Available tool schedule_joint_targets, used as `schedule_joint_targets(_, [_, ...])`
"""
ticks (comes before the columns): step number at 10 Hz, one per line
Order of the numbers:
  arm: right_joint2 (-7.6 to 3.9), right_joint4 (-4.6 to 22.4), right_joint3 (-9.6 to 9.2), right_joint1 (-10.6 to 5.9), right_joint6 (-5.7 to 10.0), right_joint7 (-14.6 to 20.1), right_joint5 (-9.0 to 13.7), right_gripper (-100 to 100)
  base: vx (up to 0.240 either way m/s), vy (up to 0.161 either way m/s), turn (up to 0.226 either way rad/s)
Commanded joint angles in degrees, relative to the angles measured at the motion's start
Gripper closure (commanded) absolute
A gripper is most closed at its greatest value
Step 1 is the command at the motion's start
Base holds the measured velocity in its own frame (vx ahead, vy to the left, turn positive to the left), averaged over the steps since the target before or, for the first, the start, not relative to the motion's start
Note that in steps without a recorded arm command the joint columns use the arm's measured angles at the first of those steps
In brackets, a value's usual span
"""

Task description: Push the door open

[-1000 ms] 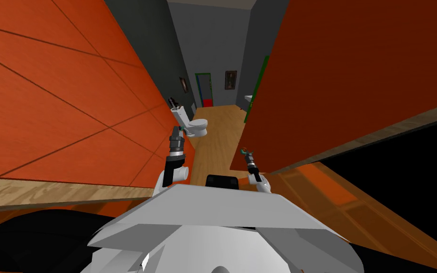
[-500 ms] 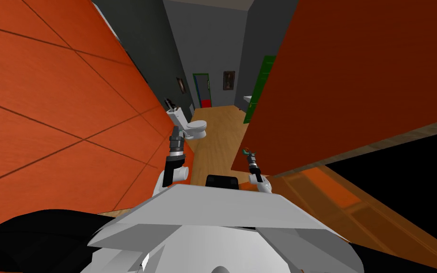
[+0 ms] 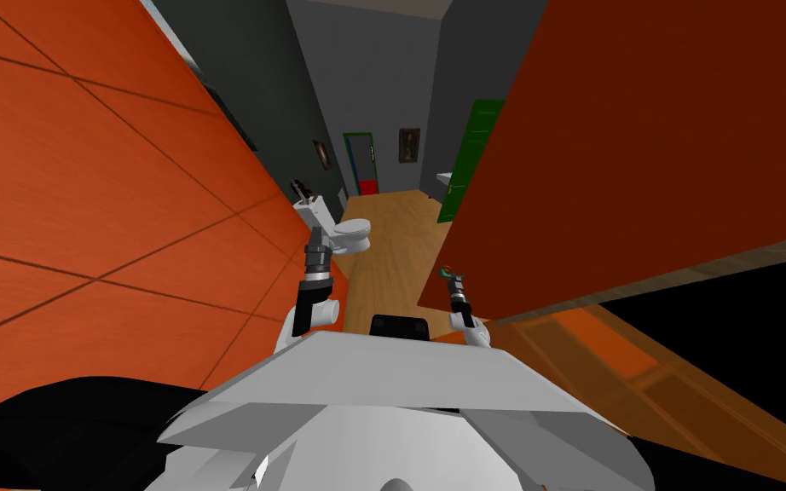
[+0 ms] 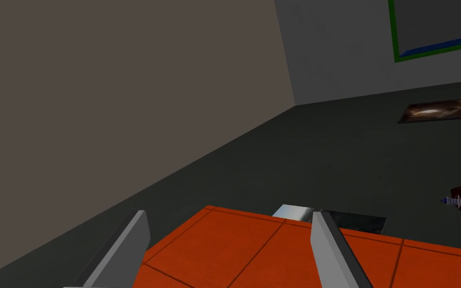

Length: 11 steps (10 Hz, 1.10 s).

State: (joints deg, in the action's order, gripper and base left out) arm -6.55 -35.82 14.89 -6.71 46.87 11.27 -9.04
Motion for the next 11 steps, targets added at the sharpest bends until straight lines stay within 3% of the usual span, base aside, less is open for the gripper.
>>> schedule_joint_targets(1, [-0.24,-1.0,0.96,0.20,-0.32,-0.6,0.6,100,0.161,0.101,-0.074])
schedule_joint_targets(6, [-0.10,-0.6,2.95,-0.02,-0.79,-2.0,2.2,100,0.179,0.071,-0.048])
schedule_joint_targets(11, [-0.63,0.0,5.12,0.09,-0.73,-2.8,3.4,100,0.160,0.023,-0.043])
